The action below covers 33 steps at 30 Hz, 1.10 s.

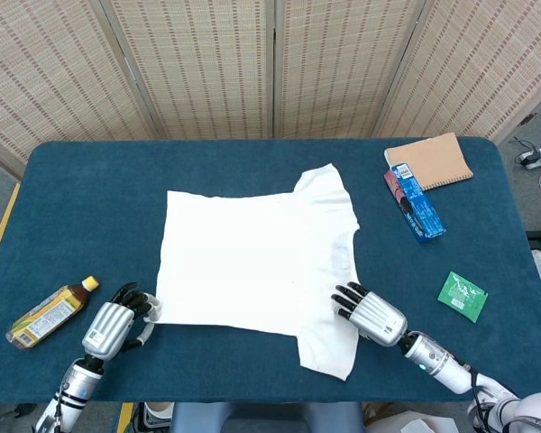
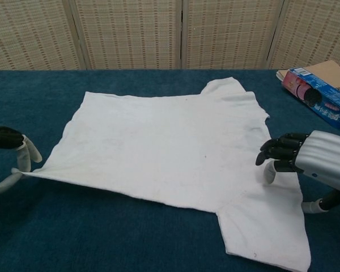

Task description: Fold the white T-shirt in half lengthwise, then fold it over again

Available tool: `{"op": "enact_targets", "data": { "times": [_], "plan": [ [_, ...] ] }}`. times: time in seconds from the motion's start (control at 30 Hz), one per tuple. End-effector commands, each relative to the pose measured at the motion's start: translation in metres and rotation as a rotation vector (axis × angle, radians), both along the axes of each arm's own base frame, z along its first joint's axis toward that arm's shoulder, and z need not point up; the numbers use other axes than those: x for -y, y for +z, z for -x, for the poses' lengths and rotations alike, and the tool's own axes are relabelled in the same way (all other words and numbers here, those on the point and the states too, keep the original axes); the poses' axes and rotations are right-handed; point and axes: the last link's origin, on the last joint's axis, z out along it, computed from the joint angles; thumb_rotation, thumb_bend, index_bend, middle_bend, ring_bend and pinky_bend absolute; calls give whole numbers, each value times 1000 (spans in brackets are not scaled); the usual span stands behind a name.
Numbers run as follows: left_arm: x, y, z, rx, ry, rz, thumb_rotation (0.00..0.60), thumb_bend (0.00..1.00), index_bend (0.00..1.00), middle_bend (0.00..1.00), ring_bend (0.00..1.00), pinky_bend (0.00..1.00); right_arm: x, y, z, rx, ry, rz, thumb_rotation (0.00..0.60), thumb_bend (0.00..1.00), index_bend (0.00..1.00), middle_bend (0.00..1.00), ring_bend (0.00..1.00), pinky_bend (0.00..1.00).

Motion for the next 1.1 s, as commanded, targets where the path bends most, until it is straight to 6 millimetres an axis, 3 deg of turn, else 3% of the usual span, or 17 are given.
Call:
{"op": "enact_targets", "data": {
  "times": [0.03, 0.27, 0.53, 0.8, 1.1],
  "plan": [
    [0, -1, 0, 1, -1, 2, 600, 459, 797, 370, 288, 124, 0, 1, -1, 9, 16, -3, 600, 39, 412, 264, 164, 234],
    [-2, -3, -1, 1, -4, 6, 600, 458, 797, 370, 288, 124, 0, 2, 1, 22, 18, -5, 600, 139, 430, 285, 164, 234],
    [-4, -2, 1, -6, 2, 2, 600, 458, 798, 370, 288, 124, 0, -2, 2, 23, 16, -26, 600, 303, 550, 336, 196, 234],
    [-6, -2, 1, -2, 5, -2, 600, 458, 799, 370, 288, 124, 1, -3, 1, 41, 15, -33, 600, 357, 670, 368, 215, 234],
    [-8, 9, 5, 38, 27, -10, 600, 458, 800, 370, 289, 124, -2, 8, -4, 115, 8, -39, 600, 364, 719, 395, 229, 235]
  ]
}}
